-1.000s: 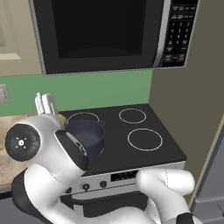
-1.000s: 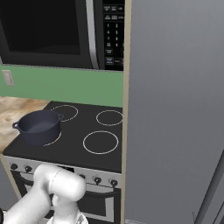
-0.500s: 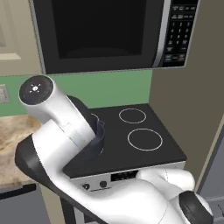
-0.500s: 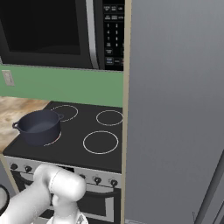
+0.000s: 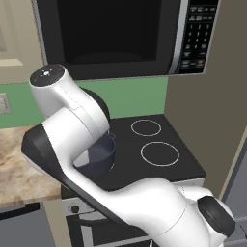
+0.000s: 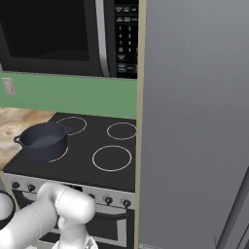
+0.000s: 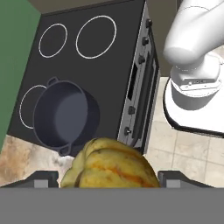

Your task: Turn on the burner for the pot on the stove. Wait thirty seconds for the pot to heat up. Then add the squash to the pot.

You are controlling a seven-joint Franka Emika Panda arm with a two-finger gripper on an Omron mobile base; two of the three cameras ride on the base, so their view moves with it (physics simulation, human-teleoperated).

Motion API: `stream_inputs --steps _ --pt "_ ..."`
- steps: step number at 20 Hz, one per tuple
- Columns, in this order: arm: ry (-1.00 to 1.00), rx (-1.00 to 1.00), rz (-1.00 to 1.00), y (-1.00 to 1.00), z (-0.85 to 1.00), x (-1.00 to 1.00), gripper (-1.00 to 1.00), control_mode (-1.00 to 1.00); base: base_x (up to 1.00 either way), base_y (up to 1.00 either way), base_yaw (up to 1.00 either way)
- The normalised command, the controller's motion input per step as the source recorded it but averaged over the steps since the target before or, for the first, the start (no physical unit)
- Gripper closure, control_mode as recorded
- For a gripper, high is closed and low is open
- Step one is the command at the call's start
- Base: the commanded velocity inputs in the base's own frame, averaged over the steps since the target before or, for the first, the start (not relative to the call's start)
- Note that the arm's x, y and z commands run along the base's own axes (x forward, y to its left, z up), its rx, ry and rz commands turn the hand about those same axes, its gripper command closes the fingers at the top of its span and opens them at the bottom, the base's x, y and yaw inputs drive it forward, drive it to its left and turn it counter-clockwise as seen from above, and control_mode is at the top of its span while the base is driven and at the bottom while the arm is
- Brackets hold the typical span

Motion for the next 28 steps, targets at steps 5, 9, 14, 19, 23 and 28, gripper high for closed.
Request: stream_inputs --steps 5,9,14,19,23,28 --pt "0.00 0.00 0.00 -0.06 -0.43 -0.31 1.00 -1.00 0.00 0.00 0.00" --pt "0.00 0.00 0.00 -0.06 -0.27 -0.08 1.00 -1.00 0.00 0.00 0.00" --pt "-0.01 0.00 0.09 -0.03 0.00 0.17 1.00 -1.00 0.00 0.00 0.00" --pt "0.00 0.03 0.06 -0.09 0.06 0.11 1.00 -1.00 0.00 0.00 0.00" --pt "-0.07 0.00 0.06 0.00 0.02 0.00 1.00 -1.00 0.00 0.00 0.00" --pt "-0.11 0.06 0.10 0.00 -0.03 0.00 1.00 -1.00 0.00 0.00 0.00"
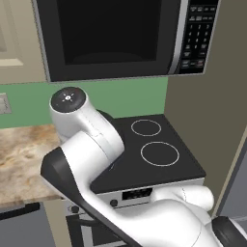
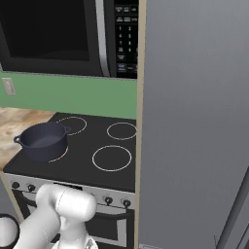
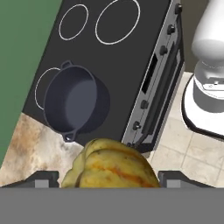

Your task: Turn on the burner for the pot on the stove. Wait thirty seconds for the pot to heat up. Then add the squash to the pot.

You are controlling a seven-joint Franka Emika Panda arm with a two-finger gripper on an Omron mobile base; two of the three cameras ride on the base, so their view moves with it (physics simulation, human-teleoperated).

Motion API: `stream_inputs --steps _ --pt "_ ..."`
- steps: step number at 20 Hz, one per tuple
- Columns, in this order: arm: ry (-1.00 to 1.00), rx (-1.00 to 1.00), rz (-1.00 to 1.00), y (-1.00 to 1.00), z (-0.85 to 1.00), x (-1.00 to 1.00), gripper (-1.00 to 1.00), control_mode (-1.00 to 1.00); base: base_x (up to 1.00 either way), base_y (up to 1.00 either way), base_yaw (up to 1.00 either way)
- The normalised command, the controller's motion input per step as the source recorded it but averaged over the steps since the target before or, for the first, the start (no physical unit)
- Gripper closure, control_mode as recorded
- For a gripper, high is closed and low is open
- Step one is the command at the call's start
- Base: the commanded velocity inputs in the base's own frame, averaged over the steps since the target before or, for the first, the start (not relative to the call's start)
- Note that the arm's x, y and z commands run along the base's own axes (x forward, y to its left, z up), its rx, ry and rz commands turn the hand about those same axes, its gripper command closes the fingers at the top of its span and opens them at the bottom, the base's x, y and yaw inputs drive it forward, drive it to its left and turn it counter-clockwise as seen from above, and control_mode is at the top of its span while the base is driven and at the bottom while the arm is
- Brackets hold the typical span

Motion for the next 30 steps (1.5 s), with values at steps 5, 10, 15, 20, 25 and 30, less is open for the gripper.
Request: stream_inputs --steps 5,10,15,20,25,30 --pt "-0.06 0.02 0.07 0.00 0.12 0.00 1.00 -1.00 0.00 0.00 0.00" --pt "0.00 0.03 0.04 0.00 0.09 0.10 1.00 -1.00 0.00 0.00 0.00" --pt "-0.02 0.02 0.03 0.01 -0.06 0.18 1.00 -1.00 0.00 0.00 0.00" --pt "0.00 0.00 0.07 0.01 -0.13 0.15 1.00 -1.00 0.00 0.00 0.00" --pt "0.00 0.00 0.13 0.00 -0.17 0.20 1.00 -1.00 0.00 0.00 0.00" --pt "-0.07 0.00 0.12 0.00 -0.18 0.23 1.00 -1.00 0.00 0.00 0.00"
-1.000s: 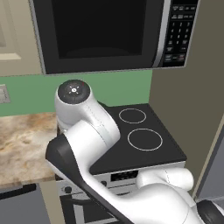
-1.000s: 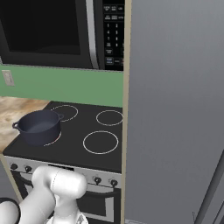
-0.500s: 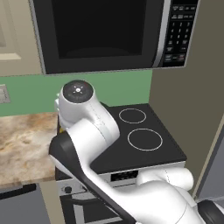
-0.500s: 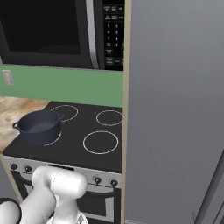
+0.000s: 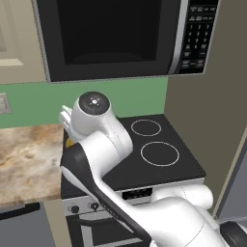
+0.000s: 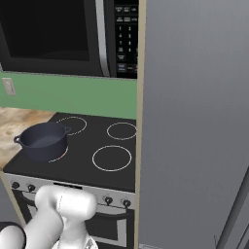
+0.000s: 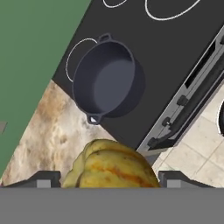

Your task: Turn on the burner for the pot on the stove. Wait thirty seconds for the pot to heat up. Then add the squash to the pot.

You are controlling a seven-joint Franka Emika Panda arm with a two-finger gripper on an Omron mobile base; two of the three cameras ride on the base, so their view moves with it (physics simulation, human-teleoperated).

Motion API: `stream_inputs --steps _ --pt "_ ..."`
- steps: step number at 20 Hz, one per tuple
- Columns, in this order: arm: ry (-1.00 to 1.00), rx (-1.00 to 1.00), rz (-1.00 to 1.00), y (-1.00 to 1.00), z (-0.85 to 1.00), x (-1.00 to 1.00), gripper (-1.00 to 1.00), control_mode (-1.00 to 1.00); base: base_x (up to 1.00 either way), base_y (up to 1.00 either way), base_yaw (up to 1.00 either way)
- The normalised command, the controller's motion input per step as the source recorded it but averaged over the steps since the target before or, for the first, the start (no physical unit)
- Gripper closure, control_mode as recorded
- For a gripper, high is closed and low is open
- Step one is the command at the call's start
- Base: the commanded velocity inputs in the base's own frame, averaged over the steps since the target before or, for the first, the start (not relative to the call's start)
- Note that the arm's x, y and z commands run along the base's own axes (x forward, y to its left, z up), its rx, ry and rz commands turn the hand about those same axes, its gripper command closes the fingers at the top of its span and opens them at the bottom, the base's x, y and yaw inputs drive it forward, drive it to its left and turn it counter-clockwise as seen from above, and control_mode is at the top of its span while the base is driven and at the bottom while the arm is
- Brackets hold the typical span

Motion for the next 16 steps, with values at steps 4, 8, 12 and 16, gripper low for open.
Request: stream_inputs --steps 4,8,12,16 --pt "-0.12 0.00 0.12 0.00 -0.24 0.32 1.00 -1.00 0.00 0.00 0.00" --pt "-0.13 0.00 0.10 0.00 -0.23 0.38 1.00 -1.00 0.00 0.00 0.00" --pt "0.05 0.00 0.04 0.00 0.00 0.33 1.00 -1.00 0.00 0.00 0.00" --pt "0.19 0.00 0.02 -0.02 -0.01 0.42 1.00 -1.00 0.00 0.00 0.00"
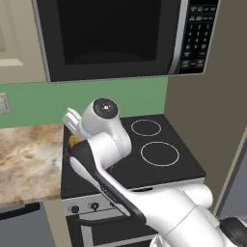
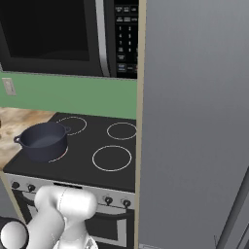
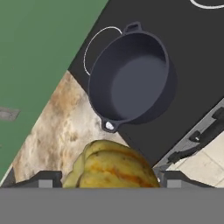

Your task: Turn on the burner for the pot on the stove. Wait thirty seconds for the pot to heat up. Then add the squash to the pot.

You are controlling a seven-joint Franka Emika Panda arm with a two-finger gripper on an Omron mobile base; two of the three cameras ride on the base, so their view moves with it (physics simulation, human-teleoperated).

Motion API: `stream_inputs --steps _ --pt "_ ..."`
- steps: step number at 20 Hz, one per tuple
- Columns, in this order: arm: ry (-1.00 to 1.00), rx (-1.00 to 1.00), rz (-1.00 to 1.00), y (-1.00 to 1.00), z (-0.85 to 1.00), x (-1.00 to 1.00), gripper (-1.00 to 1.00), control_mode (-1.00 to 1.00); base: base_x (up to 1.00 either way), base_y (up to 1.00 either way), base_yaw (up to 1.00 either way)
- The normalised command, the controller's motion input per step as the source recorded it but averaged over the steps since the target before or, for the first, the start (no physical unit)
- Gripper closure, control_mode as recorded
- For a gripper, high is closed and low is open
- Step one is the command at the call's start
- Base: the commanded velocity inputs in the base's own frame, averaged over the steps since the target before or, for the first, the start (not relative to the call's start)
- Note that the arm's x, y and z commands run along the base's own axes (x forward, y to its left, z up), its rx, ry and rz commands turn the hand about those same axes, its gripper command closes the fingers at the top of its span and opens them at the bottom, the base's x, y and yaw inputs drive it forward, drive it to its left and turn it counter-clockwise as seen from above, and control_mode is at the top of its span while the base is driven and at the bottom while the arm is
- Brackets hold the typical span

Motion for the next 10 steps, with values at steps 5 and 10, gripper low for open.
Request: stream_inputs --steps 5,10 --pt "0.33 0.01 0.00 -0.08 -0.11 0.50 1.00 -1.00 0.00 0.00 0.00" --pt "0.08 -0.01 0.03 -0.01 -0.38 0.49 1.00 -1.00 0.00 0.00 0.00"
